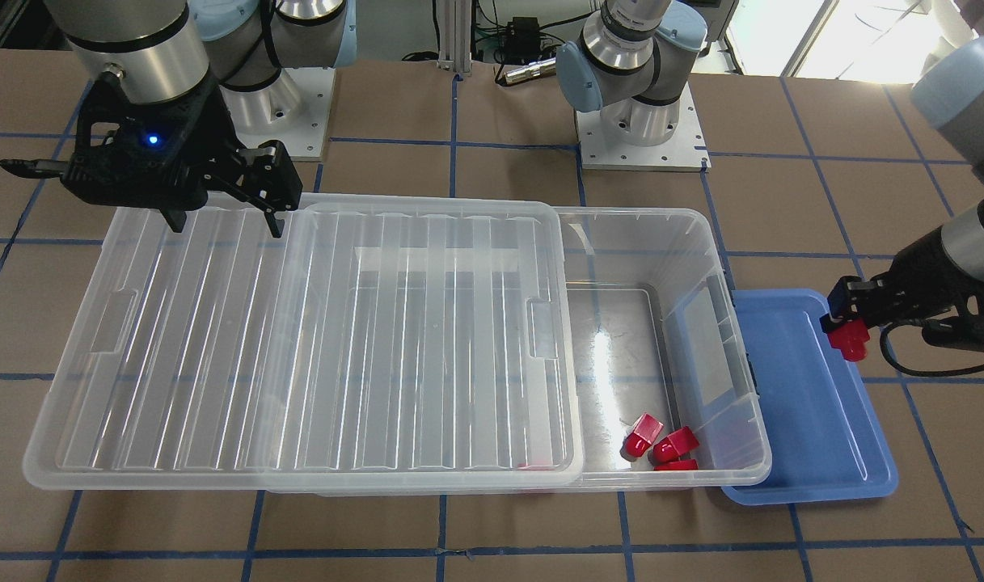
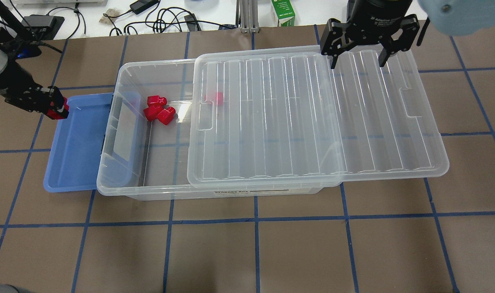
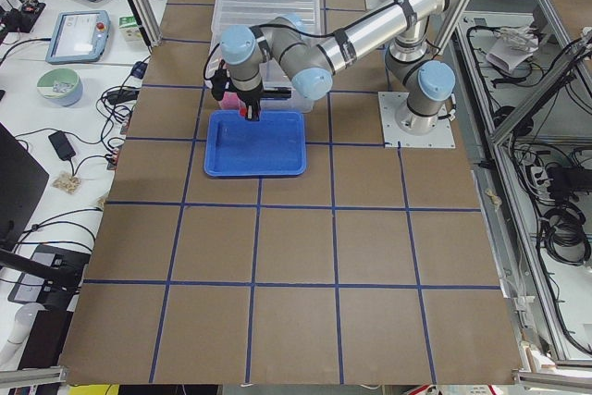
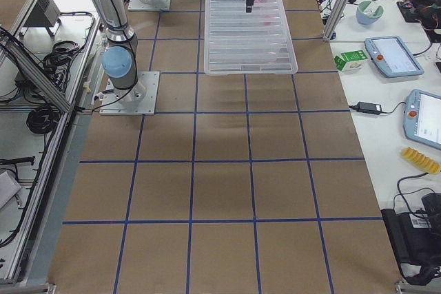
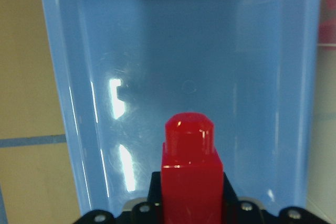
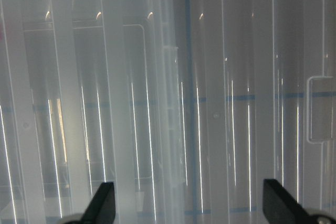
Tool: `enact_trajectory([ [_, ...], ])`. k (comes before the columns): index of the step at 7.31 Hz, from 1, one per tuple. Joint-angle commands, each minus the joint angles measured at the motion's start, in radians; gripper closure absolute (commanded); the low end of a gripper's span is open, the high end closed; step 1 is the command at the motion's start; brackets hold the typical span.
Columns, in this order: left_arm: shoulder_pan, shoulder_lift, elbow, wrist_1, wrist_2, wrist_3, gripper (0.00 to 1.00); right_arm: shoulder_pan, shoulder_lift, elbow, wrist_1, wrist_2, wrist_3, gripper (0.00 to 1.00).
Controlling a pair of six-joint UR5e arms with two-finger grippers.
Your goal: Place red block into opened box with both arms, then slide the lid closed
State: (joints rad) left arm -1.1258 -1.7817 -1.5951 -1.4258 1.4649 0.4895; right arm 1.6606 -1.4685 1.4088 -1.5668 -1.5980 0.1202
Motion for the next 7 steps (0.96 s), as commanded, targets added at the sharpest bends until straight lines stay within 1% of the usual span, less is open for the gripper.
enact_trajectory([
  [1,-0.177,0.082,-0.009,-0.028,0.000,-0.196,0.82,0.007,-0.004,0.033,-0.041,0.010,-0.013,0.00],
  [2,-0.239,0.097,-0.040,-0.024,0.000,-0.315,0.82,0.007,-0.025,0.062,-0.071,0.012,-0.014,0.00],
  [3,-0.294,0.103,-0.102,-0.007,-0.002,-0.429,0.82,0.004,-0.032,0.074,-0.087,0.010,-0.016,0.00],
  [4,-0.345,0.104,-0.179,0.099,0.002,-0.443,0.82,0.002,-0.032,0.075,-0.087,0.010,-0.014,0.00],
  [5,-0.368,0.081,-0.247,0.204,0.000,-0.483,0.82,0.001,-0.032,0.076,-0.087,0.010,-0.014,0.00],
  [7,-0.390,0.062,-0.321,0.283,0.002,-0.505,0.82,0.001,-0.033,0.075,-0.087,0.009,-0.011,0.00],
])
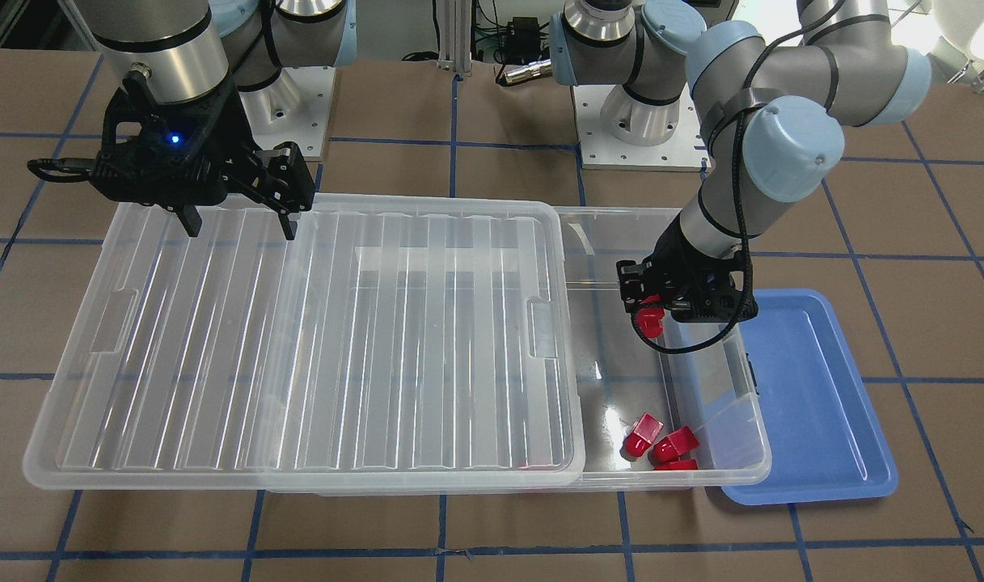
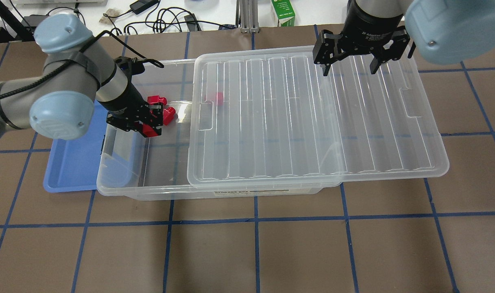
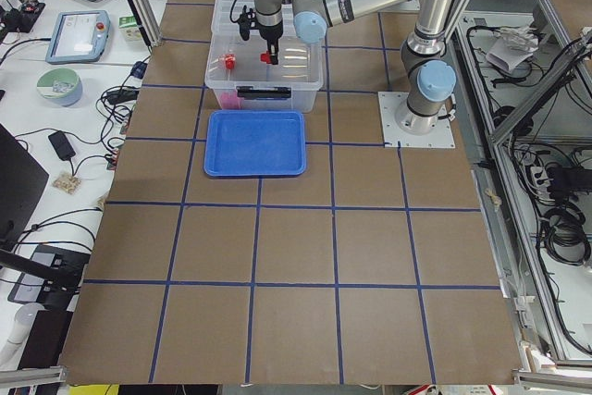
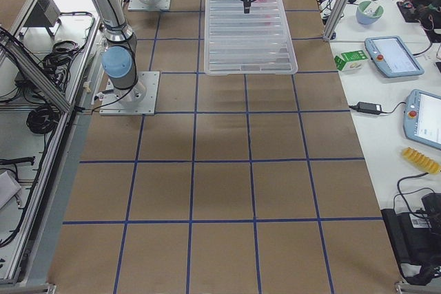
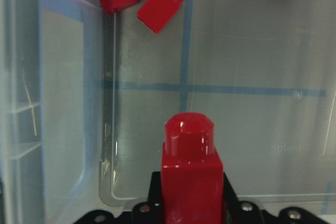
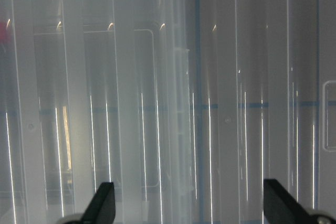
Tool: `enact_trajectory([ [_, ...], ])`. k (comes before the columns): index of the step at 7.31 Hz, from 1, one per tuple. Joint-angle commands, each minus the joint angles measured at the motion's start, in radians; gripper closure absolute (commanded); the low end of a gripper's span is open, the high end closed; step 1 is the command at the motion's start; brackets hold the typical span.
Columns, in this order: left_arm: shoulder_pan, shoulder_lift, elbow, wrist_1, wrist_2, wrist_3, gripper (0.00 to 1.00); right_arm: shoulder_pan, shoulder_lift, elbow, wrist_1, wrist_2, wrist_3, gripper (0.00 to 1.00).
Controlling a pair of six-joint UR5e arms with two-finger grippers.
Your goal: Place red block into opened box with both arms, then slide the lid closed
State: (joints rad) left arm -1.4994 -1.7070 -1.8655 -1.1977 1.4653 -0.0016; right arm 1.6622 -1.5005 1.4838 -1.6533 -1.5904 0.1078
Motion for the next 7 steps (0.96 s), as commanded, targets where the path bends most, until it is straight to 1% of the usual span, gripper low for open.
enact_trajectory([
  [1,-0.016,-0.032,-0.095,0.119,0.025,-0.014,0.82,-0.002,0.000,0.000,0.001,0.001,0.000,0.00],
  [2,-0.016,-0.057,-0.113,0.151,0.062,-0.018,0.82,-0.001,-0.001,0.000,0.000,0.001,0.000,0.00],
  [3,-0.022,-0.071,-0.115,0.153,0.063,-0.023,0.82,-0.004,-0.001,0.000,0.001,-0.005,-0.003,0.00],
  [5,-0.064,-0.106,-0.115,0.203,0.064,-0.069,0.82,-0.004,-0.003,0.000,0.001,-0.006,-0.004,0.00],
  [7,-0.055,-0.118,-0.116,0.205,0.064,-0.042,0.82,-0.005,-0.003,0.001,0.003,-0.006,-0.004,0.00],
])
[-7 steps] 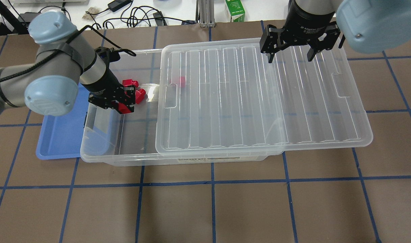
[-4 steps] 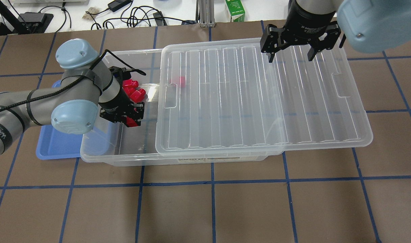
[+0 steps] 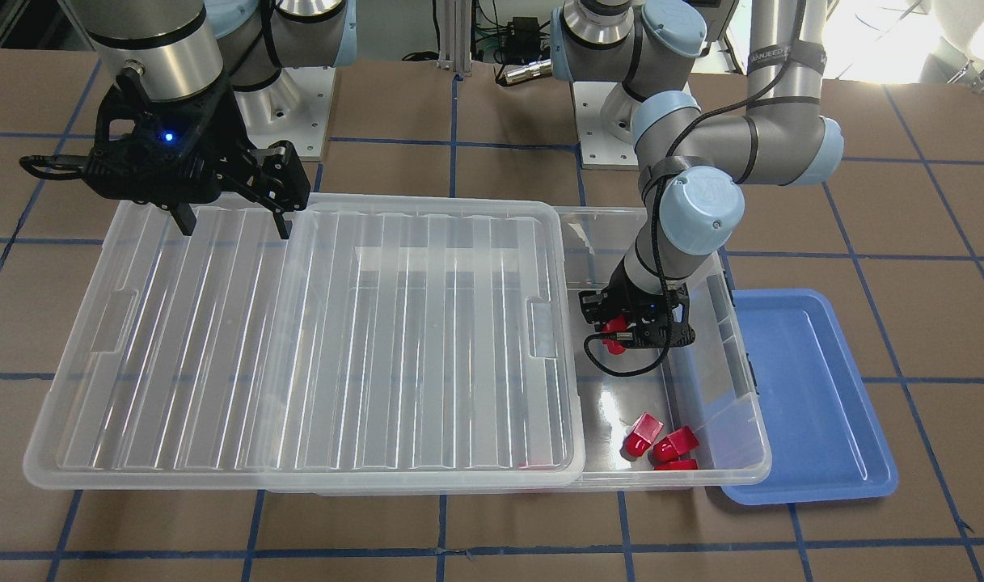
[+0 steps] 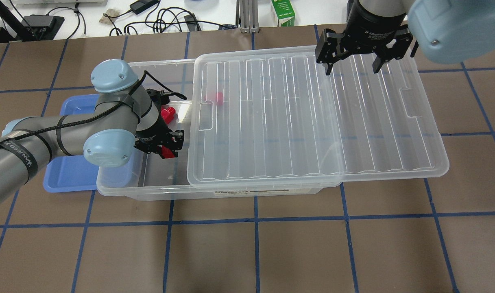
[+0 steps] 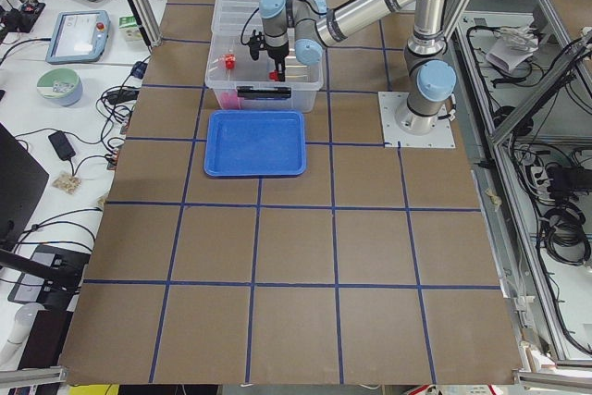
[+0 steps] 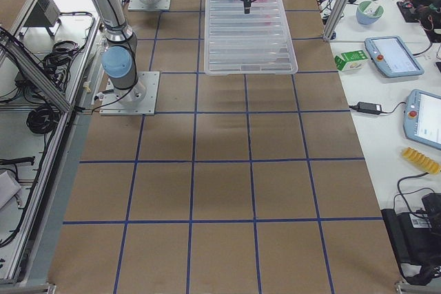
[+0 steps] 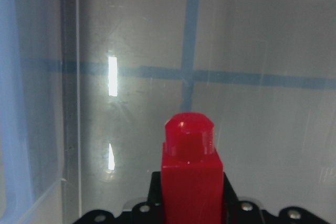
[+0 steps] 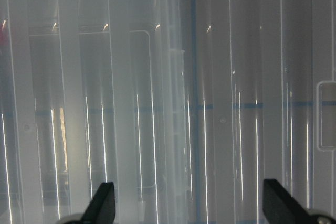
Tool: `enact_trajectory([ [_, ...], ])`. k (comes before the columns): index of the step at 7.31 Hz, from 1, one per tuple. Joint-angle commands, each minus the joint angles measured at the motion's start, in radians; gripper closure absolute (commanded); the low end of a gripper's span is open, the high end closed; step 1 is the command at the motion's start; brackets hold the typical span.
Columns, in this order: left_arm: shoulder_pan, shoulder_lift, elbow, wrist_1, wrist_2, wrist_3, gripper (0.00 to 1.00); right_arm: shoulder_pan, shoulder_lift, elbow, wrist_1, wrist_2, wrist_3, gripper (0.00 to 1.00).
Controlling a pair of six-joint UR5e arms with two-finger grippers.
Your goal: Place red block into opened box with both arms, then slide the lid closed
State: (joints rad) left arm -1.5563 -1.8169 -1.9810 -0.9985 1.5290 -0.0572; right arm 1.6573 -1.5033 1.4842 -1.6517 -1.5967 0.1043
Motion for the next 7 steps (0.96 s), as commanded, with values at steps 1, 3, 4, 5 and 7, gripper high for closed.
enact_trajectory([
  [1,0.005,-0.018,-0.004,0.006,0.000,0.029,0.82,-0.001,0.000,0.001,0.001,0.000,0.000,0.00],
  [3,0.004,-0.038,-0.013,0.006,0.008,0.028,0.73,0.001,-0.001,0.001,0.001,0.000,0.000,0.00],
  [4,0.004,-0.044,-0.019,0.006,0.019,0.028,0.54,-0.001,-0.001,0.001,0.001,-0.002,0.000,0.00],
  [5,0.004,-0.047,-0.018,0.007,0.019,0.024,0.23,-0.001,-0.001,0.001,0.001,-0.002,0.000,0.00],
  [7,0.004,-0.020,0.000,0.015,0.019,0.031,0.00,-0.011,0.000,-0.004,0.000,-0.008,-0.008,0.00],
])
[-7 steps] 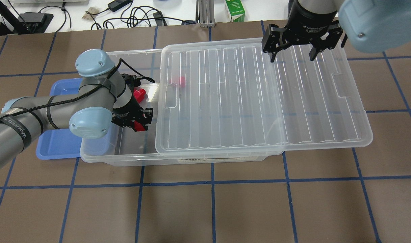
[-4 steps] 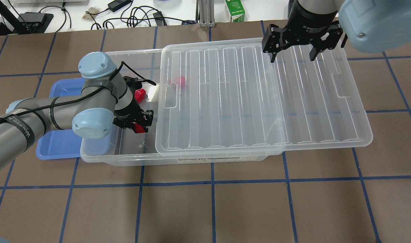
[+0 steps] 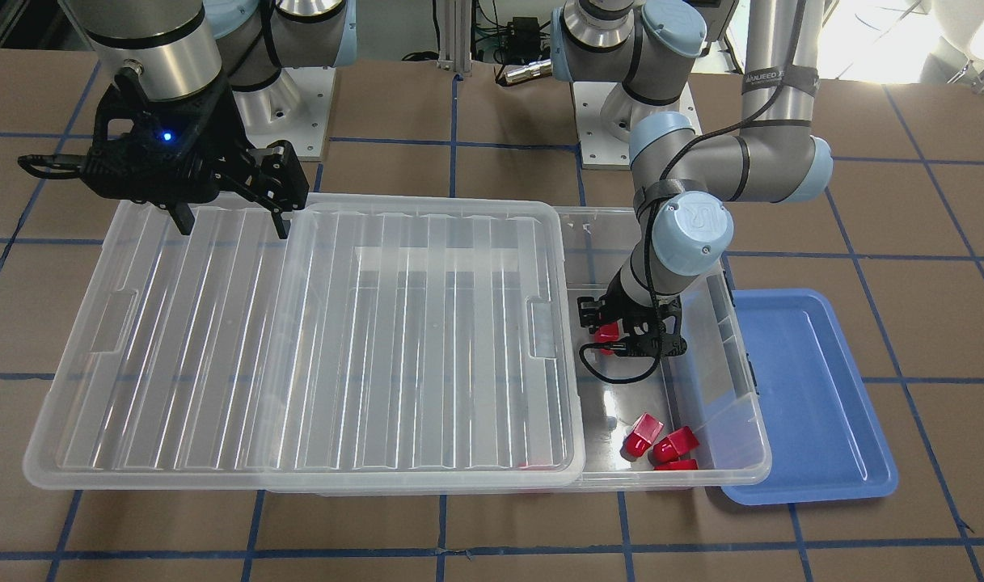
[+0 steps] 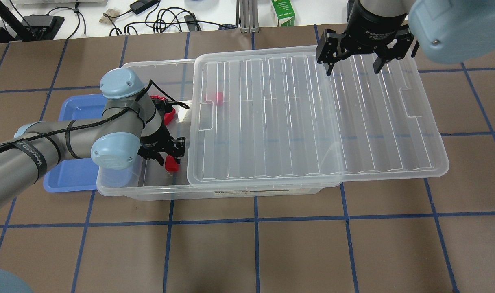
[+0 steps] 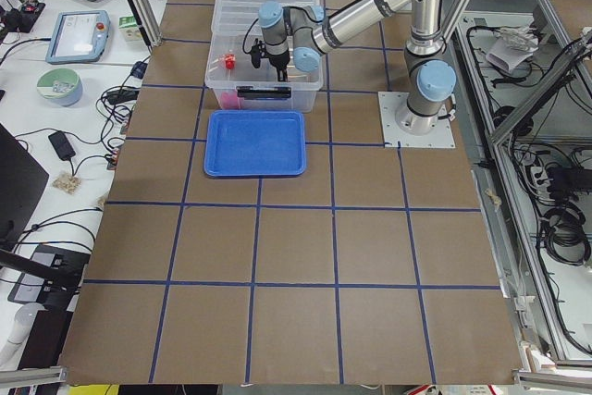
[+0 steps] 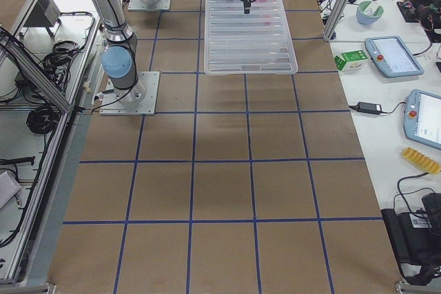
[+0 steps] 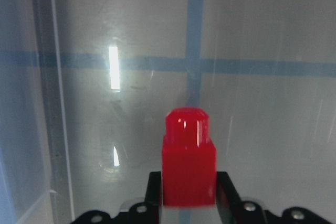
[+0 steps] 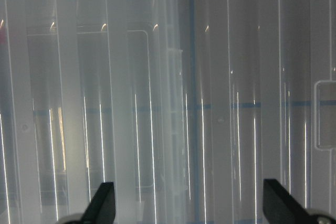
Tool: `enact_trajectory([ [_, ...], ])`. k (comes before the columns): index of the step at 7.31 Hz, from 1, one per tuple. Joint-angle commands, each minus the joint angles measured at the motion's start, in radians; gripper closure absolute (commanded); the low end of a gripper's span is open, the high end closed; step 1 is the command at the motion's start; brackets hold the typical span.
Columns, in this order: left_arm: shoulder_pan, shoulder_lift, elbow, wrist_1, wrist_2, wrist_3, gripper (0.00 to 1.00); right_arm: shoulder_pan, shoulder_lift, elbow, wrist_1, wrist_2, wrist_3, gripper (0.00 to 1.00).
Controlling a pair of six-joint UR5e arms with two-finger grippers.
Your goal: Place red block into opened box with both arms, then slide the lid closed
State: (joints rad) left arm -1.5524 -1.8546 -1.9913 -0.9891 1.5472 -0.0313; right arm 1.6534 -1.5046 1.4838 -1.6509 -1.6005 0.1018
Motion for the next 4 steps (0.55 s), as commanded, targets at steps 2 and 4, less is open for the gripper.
enact_trajectory([
  [2,-0.008,0.084,0.142,-0.069,0.005,-0.008,0.00,-0.160,0.000,-0.010,0.000,-0.001,-0.260,0.00],
  [4,-0.014,0.159,0.346,-0.361,0.005,-0.009,0.00,-0.384,0.000,0.002,0.014,0.007,-0.454,0.00],
])
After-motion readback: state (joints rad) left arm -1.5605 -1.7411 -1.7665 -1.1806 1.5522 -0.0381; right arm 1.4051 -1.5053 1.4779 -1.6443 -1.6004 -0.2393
